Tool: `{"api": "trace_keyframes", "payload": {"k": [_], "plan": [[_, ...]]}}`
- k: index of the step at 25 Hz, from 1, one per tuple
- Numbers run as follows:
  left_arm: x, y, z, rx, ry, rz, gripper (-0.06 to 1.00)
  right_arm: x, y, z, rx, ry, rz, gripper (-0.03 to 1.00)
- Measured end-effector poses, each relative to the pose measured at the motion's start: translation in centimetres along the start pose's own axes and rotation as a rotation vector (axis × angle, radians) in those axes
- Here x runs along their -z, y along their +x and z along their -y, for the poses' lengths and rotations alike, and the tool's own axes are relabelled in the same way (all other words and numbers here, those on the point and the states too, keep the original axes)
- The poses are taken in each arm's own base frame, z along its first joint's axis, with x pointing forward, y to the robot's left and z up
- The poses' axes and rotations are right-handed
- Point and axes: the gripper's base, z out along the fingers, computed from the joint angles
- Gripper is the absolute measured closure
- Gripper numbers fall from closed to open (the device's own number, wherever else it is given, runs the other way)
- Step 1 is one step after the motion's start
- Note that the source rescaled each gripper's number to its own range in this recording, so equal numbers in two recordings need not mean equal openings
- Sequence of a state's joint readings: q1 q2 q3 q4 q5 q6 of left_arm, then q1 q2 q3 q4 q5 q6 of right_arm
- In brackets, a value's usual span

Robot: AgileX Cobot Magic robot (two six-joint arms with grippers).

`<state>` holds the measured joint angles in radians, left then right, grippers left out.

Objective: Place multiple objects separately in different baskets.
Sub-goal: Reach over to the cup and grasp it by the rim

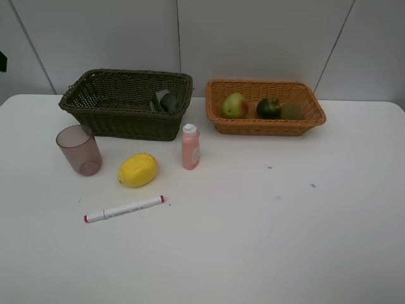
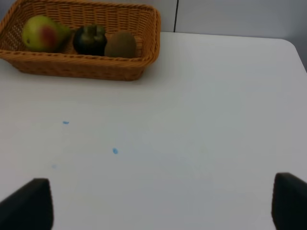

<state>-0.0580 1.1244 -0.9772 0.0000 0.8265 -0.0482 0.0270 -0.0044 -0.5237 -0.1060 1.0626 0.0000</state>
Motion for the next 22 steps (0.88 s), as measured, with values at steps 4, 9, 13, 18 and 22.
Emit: {"api": "trace_keyframes", "payload": {"k": [4, 9, 13, 18, 22], "plan": [[-3.6, -0.5, 0.1, 0.004, 0.001, -0.062, -0.02, 0.0, 0.0, 0.0, 0.0, 0.0, 0.0, -0.03], [-7.3, -0.7, 0.3, 0.032, 0.019, -0.119, -0.02, 0.0, 0.0, 0.0, 0.0, 0.0, 0.0, -0.03], [-9.7, -0.4, 0.3, 0.04, 0.019, -0.174, -0.02, 0.0, 0.0, 0.0, 0.0, 0.0, 0.0, -0.03], [-12.1, 0.0, 0.3, 0.043, 0.016, -0.222, -0.02, 0.0, 0.0, 0.0, 0.0, 0.0, 0.0, -0.03], [-13.6, 0.3, 0.3, 0.047, 0.015, -0.241, -0.02, 0.0, 0.0, 0.0, 0.0, 0.0, 0.0, -0.03]]}}
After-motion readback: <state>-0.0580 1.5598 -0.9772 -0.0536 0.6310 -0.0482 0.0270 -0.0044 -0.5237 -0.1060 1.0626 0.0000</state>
